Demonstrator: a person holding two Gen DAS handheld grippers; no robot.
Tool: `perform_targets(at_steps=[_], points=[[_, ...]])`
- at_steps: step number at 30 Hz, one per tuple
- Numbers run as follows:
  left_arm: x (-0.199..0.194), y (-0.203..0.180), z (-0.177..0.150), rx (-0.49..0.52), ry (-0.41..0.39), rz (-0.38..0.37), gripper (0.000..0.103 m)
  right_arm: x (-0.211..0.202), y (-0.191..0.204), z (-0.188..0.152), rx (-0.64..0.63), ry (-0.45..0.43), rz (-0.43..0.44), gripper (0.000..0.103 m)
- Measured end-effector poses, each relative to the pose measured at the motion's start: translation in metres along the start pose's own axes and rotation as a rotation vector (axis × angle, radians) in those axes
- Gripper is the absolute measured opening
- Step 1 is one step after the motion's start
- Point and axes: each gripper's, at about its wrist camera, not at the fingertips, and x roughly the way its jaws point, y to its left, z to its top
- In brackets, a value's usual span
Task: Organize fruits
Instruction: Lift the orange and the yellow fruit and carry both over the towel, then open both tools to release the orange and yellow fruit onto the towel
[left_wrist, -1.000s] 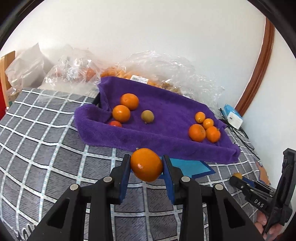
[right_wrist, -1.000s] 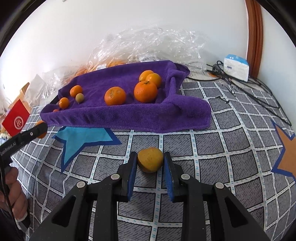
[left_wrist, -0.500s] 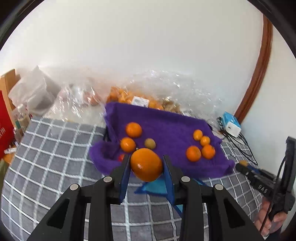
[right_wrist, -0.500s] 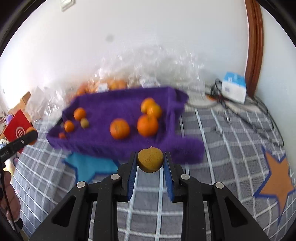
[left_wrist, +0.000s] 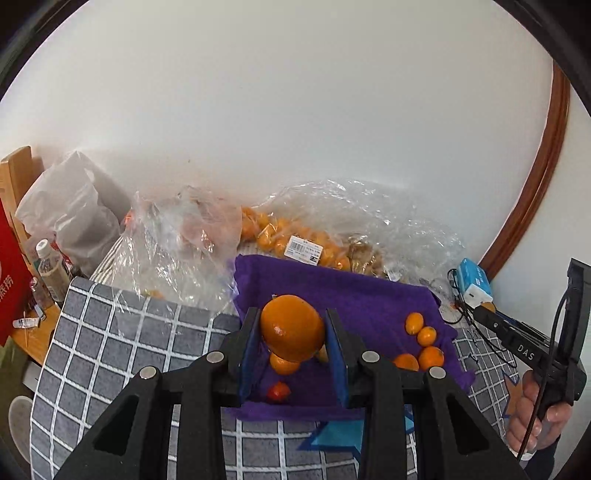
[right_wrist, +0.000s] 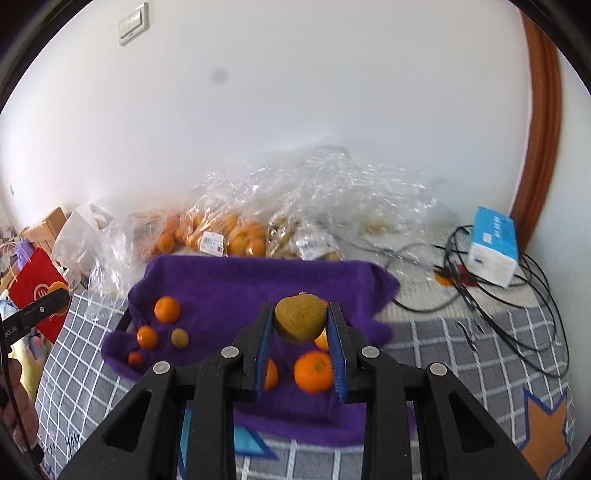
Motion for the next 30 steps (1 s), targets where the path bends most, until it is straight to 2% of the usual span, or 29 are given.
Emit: perform_targets(at_steps=[3, 11, 18, 26, 30], points=[[0.009, 0.006, 0.006, -0.006, 0.002, 0.004, 0.032, 0.027, 0.004, 0.002, -0.009, 0.036, 0.020, 0.028], [0.048, 0.013, 0.008, 0.007, 0.057, 0.018, 0.032, 0.105, 0.010, -0.014, -0.034, 0.205, 0.025, 0.028], [0.090, 0.009, 0.009, 0.014, 0.103, 0.017, 0.032, 0.128, 0.009, -0.026, -0.047, 0.265, 0.032, 0.028], [0.136, 0.006, 0.011, 0.003, 0.143, 0.035, 0.032, 0.125, 0.008, -0.025, -0.062, 0.276, 0.041, 0.029], [0.156, 0.006, 0.012, -0.001, 0.166, 0.067, 0.032, 0.118, 0.006, -0.021, -0.063, 0.257, 0.051, 0.038]])
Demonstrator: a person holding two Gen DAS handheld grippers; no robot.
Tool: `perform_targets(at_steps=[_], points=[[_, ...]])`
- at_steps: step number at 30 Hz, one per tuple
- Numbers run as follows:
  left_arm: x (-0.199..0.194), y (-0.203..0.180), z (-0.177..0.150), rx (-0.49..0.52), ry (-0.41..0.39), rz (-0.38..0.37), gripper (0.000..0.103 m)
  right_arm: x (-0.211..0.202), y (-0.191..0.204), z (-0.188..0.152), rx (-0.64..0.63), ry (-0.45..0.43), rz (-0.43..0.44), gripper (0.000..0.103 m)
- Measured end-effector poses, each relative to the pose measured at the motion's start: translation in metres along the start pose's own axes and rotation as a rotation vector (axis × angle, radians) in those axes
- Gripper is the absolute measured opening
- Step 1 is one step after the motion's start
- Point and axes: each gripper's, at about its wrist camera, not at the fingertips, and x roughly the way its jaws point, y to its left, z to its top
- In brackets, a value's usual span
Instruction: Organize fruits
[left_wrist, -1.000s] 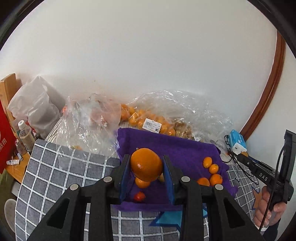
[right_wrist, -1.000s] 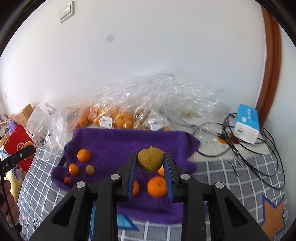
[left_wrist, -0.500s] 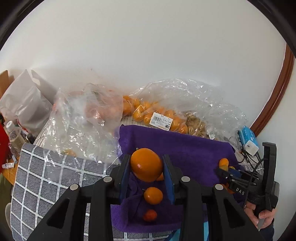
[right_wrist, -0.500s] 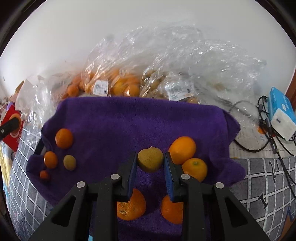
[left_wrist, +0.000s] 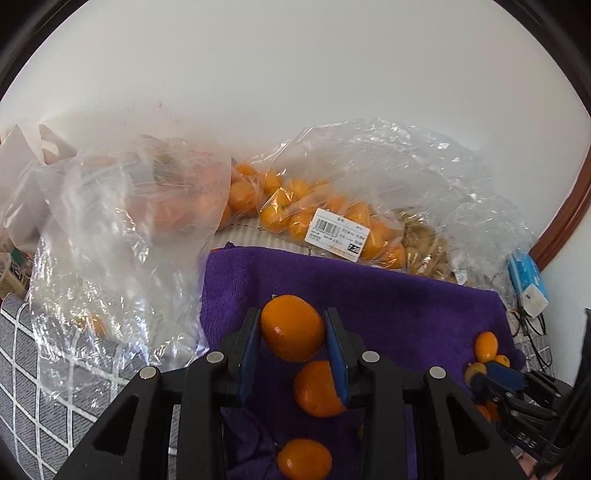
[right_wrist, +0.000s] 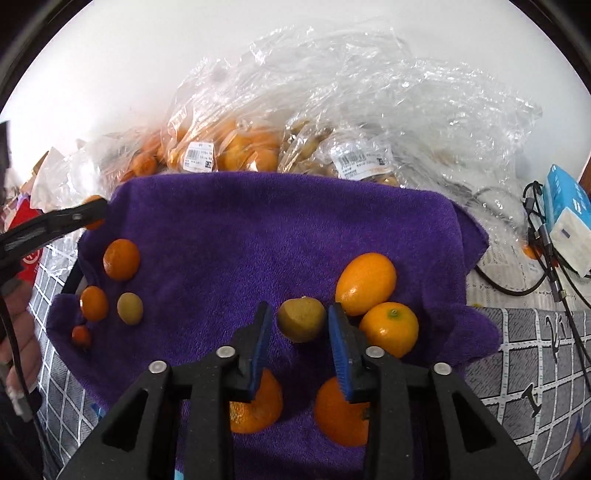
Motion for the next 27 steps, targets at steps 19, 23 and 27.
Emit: perform_targets(at_steps=[19, 23, 27], points=[[0.004, -0.009, -0.003, 0.010, 0.083, 0.008, 0.049, -0.033, -0.013, 0.005, 0.053, -0.060, -0.053, 0.040], [-0.025, -0.015, -0.006, 0.046, 0.055, 0.021, 0.049, -0.058, -0.011, 0.000, 0.075, -0.104, -0.063, 0.048], [-0.063, -0.014, -0.021, 0.050, 0.031, 0.011, 0.049, -0.087, -0.008, -0.012, 0.086, -0.108, -0.110, 0.048]])
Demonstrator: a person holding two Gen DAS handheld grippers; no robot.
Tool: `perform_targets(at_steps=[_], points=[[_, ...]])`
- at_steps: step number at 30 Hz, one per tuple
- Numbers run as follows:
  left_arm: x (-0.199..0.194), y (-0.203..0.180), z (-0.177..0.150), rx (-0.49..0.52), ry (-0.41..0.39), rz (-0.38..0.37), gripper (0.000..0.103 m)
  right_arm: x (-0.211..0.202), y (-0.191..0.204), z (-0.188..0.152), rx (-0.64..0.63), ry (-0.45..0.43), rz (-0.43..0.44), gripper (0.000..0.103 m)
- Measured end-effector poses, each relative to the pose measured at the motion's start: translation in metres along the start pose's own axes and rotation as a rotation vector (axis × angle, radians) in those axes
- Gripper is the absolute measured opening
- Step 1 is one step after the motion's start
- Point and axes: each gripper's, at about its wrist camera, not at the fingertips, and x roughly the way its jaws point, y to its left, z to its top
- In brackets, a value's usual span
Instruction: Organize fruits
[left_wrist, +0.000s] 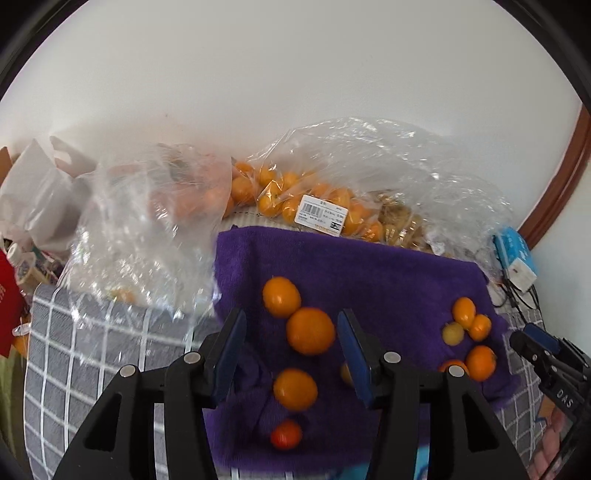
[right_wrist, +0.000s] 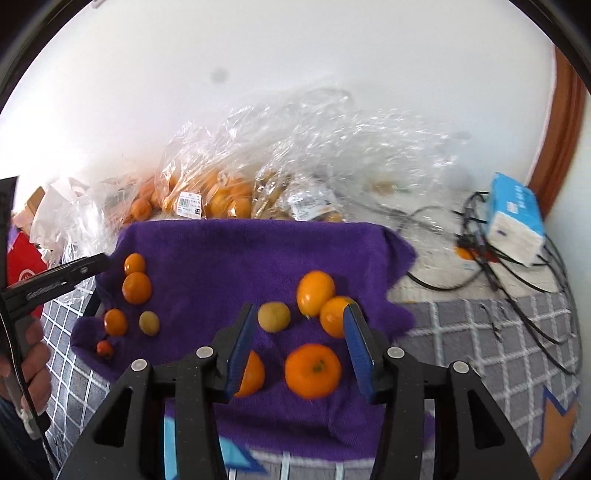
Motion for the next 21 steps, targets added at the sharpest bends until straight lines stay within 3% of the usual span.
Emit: perform_targets(at_steps=[6, 8, 10, 21], points=[[-0.056, -0.013, -0.039, 0.042, -0.054, 0.021, 0.053, -0.048, 0.000, -0.024, -0.005, -0.013, -0.040, 0.049], [-0.073, -0.015, -0.049, 0.049, -0.074, 0.039, 0.053, -0.064, 0.000, -0.035, -0.007, -0.029, -0.041, 0.058], [-0.090, -0.018, -0.062, 0.050, -0.093, 0.059, 0.054, -0.084, -0.001, -0.048, -0.004, -0.052, -0.049, 0.078], [-0.170, -0.043, -0.118, 0.124, -0.195, 0.073, 0.076, -0.168, -0.013, -0.107, 0.067, -0.158, -0.072, 0.094]])
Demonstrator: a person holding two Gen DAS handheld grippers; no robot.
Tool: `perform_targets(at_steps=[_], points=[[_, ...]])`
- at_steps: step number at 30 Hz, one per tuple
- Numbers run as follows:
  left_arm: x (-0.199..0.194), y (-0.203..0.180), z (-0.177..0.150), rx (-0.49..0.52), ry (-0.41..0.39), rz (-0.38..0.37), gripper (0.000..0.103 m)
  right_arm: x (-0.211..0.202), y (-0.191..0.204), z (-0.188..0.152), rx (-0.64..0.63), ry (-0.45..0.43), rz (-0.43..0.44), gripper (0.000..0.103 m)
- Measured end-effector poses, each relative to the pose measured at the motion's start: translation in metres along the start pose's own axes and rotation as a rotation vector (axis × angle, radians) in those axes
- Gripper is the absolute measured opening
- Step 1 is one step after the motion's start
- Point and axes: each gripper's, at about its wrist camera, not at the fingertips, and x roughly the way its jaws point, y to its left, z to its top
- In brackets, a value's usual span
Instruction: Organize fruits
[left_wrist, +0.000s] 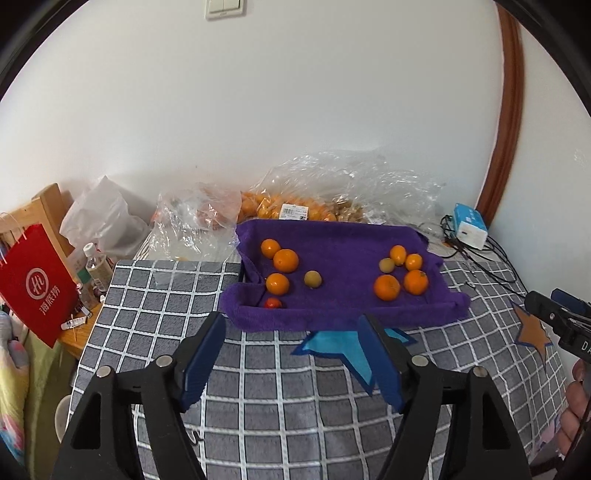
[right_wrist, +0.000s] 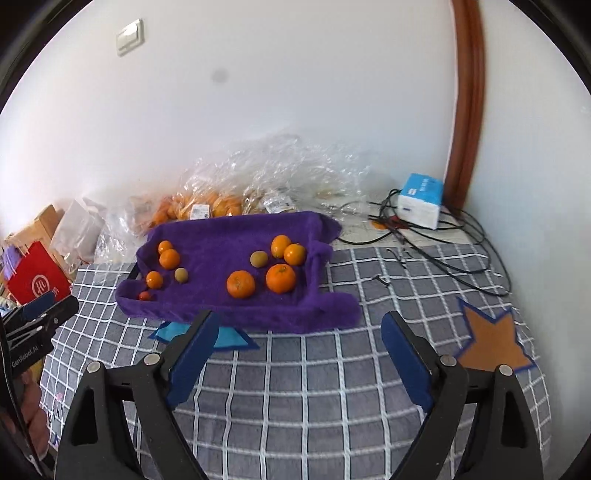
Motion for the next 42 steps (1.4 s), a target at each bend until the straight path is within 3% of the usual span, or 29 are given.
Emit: perform_targets(at_steps=[7, 17, 42], points=[[-0.034, -0.019, -0.018, 0.043, -0.052, -0.029, 0.095, -0.042, 0.005, -0.025, -0.028, -0.051, -0.036, 0.101], [-0.055, -0.014, -0.031, -0.003, -0.073, -0.044, 0.096, -0.063, 0.015, -0.041, -0.054, -0.073, -0.050, 0.102], [-0.053, -0.007, -0.038, -0.001, -0.057, -0.027, 0.096, -0.060, 0.026, -0.047, -0.056, -0.060, -0.047, 0.102]])
